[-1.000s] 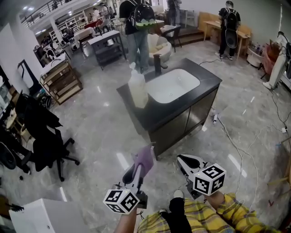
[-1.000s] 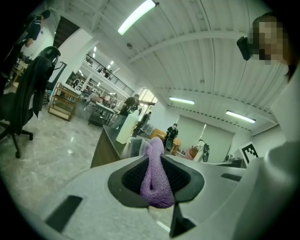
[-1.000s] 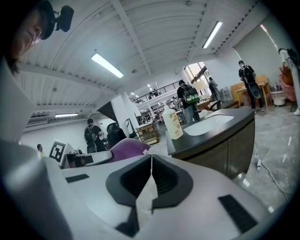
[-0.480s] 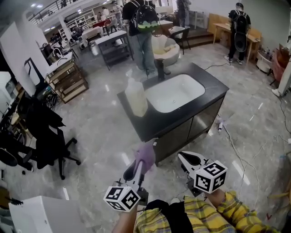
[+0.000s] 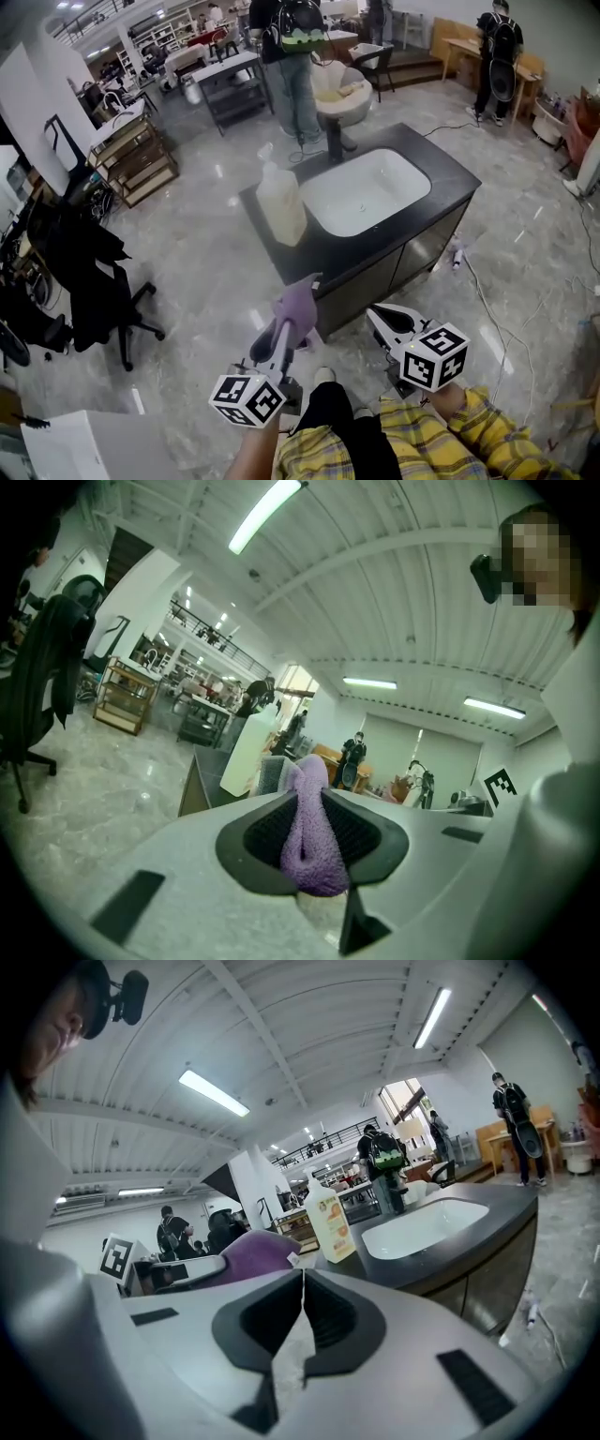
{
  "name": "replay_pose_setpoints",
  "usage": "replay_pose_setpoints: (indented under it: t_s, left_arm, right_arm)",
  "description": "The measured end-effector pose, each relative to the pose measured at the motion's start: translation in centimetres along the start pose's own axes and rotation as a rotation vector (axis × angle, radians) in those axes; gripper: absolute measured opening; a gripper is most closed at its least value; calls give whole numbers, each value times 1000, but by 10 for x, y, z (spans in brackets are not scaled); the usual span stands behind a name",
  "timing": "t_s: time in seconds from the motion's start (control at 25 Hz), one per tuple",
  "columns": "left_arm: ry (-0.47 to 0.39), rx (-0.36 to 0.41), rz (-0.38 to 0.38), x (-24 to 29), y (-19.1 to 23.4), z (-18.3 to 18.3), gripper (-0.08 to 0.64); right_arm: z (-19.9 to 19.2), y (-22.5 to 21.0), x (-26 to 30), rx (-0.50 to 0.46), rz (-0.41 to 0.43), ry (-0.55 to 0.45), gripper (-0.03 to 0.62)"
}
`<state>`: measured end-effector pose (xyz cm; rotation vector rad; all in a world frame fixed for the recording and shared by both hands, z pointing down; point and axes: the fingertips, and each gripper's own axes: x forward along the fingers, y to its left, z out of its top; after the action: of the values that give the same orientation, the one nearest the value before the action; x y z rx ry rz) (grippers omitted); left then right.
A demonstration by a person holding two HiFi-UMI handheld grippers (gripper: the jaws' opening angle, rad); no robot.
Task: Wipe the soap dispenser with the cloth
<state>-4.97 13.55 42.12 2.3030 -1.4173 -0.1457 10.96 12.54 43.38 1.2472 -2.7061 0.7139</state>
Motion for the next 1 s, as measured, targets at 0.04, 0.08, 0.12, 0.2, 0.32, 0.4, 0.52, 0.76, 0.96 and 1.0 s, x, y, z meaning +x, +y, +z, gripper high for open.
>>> replay_pose_setpoints:
  t_s: [0.04, 0.08, 0.12, 0.2, 0.32, 0.4, 0.52, 0.76, 0.96, 1.0]
  left_arm:
    - [3, -3, -7, 8, 4, 3, 66]
    - [6, -4, -15, 15, 7, 6, 66]
    - [10, -5, -23, 22, 11, 9, 66]
    - [17, -9, -39, 37, 23, 16, 66]
    - [28, -14, -63, 59, 45, 31, 66]
    - [30, -12, -78, 73, 59, 42, 66]
    - [30, -25, -109, 93, 73, 57, 66]
    - [10, -10, -176, 113, 93, 93, 66]
    - [-33, 7, -237, 122, 105, 134, 66]
    - [-38, 11, -249, 125, 107, 140, 66]
  right_arm:
    - [3, -3, 5, 2, -5, 2, 8]
    - [5, -5, 11, 5, -9, 5, 7]
    - [8, -6, 17, 6, -13, 9, 6]
    - [15, -11, 33, 3, -27, 15, 8]
    - [29, -18, 60, 6, -48, 14, 7]
    - [39, -22, 77, -3, -58, 13, 8]
    - [51, -31, 99, -16, -67, 12, 8]
    - [69, -37, 140, -22, -86, 5, 8]
    - [91, -37, 174, -33, -86, -21, 8]
    - [95, -37, 179, -39, -86, -25, 8]
